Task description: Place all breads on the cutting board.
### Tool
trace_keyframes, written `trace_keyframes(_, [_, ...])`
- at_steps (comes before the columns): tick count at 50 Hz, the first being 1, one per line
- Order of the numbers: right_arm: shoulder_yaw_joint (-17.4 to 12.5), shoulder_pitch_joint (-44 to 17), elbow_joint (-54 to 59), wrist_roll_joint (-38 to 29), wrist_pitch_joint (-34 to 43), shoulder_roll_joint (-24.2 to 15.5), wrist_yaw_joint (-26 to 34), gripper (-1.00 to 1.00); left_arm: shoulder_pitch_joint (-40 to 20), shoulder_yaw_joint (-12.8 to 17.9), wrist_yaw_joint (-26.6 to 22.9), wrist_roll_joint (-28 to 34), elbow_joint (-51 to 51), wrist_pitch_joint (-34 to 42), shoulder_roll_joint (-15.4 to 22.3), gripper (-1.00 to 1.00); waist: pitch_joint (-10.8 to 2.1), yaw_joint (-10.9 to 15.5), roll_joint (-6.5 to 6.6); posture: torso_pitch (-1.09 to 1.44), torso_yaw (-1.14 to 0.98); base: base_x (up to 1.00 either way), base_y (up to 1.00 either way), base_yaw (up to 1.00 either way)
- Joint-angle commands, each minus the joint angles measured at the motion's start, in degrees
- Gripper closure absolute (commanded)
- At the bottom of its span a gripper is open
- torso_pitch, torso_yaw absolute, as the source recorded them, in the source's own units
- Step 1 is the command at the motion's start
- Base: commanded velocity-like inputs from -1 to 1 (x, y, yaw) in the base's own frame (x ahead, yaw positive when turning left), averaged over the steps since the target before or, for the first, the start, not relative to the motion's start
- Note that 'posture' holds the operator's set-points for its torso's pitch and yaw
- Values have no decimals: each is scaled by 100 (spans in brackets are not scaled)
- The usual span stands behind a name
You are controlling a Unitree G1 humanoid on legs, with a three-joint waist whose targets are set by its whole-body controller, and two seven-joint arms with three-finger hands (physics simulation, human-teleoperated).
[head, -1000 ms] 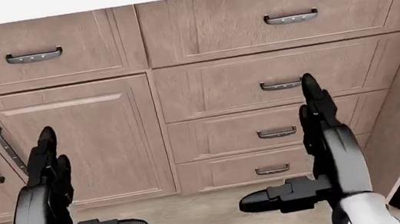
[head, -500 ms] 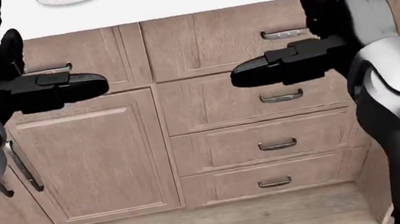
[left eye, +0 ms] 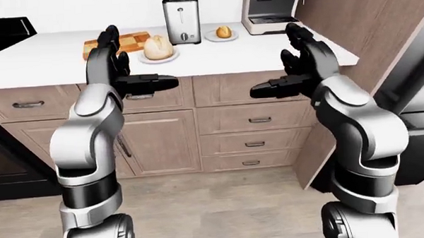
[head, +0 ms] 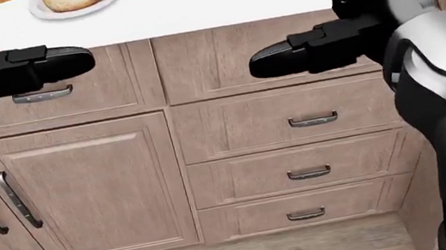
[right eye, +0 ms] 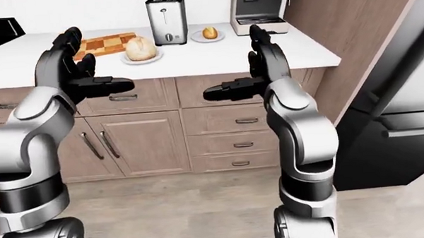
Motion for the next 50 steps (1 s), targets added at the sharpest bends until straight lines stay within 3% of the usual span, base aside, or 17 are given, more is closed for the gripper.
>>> trace_keyframes(1, [-84,-171,-160,-39,-177,-71,-30,-100,-190,-1,-7,-50,-174,-159,30,-100,-110,-17,11,0,0,29,0,0])
trace_keyframes(4, [-110,-3,-167,-42,-286,-136,72,-100,-175,-42,68,-61,-120,-233,-38,-100,-183,38,-389,0,0,29,0,0])
trace_keyframes(7, [-127,-23,-70,-52,-325,-162,116,-100,-119,-122,208,-45,-319,-68,-144,-100,-76,11,-418,0,0,29,0,0])
trace_keyframes(14, [-171,-149,-181,-33,-116,-224,90,-100,41,10,195,-161,-806,301,-91,-100,-37,-108,-56,0,0,29,0,0])
trace_keyframes(18, [-235,207,-473,-36,-150,-194,76,-100,-94,46,98,-226,-586,199,14,-100,-206,-170,503,0,0,29,0,0])
trace_keyframes(19, [-238,205,-478,-33,-143,-179,55,-100,-82,33,74,-217,-481,90,21,-100,-155,-102,274,0,0,30,0,0])
trace_keyframes(20, [-210,52,-481,-28,4,-164,-7,-100,-110,24,70,-222,-454,97,37,-100,-110,-132,384,0,0,29,0,0])
trace_keyframes(24, [-194,-66,-286,-33,-86,-212,15,-100,-153,-1,57,-200,-230,-61,44,-100,-164,-59,229,0,0,29,0,0])
trace_keyframes(28, [-188,7,-270,-30,-153,-195,18,-100,-132,-19,59,-186,-187,-116,33,-100,-116,5,-15,0,0,29,0,0])
trace_keyframes(31, [-188,3,-277,-18,-130,-193,19,-100,-104,-16,74,-188,-242,-82,20,-100,-181,46,-397,0,0,29,0,0])
trace_keyframes(32, [-189,12,-249,-21,-166,-197,28,-100,-97,-14,79,-189,-255,-71,17,-100,-259,69,-443,0,0,30,0,0])
trace_keyframes(33, [-196,-17,-281,-10,-111,-201,23,-100,-105,-10,91,-199,-305,-15,18,-100,-166,-7,-351,0,0,29,0,0])
trace_keyframes(34, [-195,-42,-280,-10,-86,-213,23,-100,-114,0,86,-205,-283,-31,16,-100,-121,23,-444,0,0,30,0,0])
trace_keyframes(42, [-207,-61,-327,15,-46,-223,20,-100,-121,-1,109,-233,-350,33,14,-100,-84,-119,-20,0,0,30,0,0])
trace_keyframes(45, [-219,-82,-410,33,75,-205,-28,-100,-130,5,111,-243,-327,18,16,-100,-213,-172,409,0,0,29,0,0])
trace_keyframes(46, [-222,-74,-410,37,67,-195,-38,-100,-137,6,113,-247,-328,26,20,-100,-211,-136,294,0,0,29,0,0])
trace_keyframes(50, [-211,-55,-406,46,52,-180,-65,-100,-109,28,115,-266,-344,22,35,-100,-176,-71,286,0,0,29,0,0])
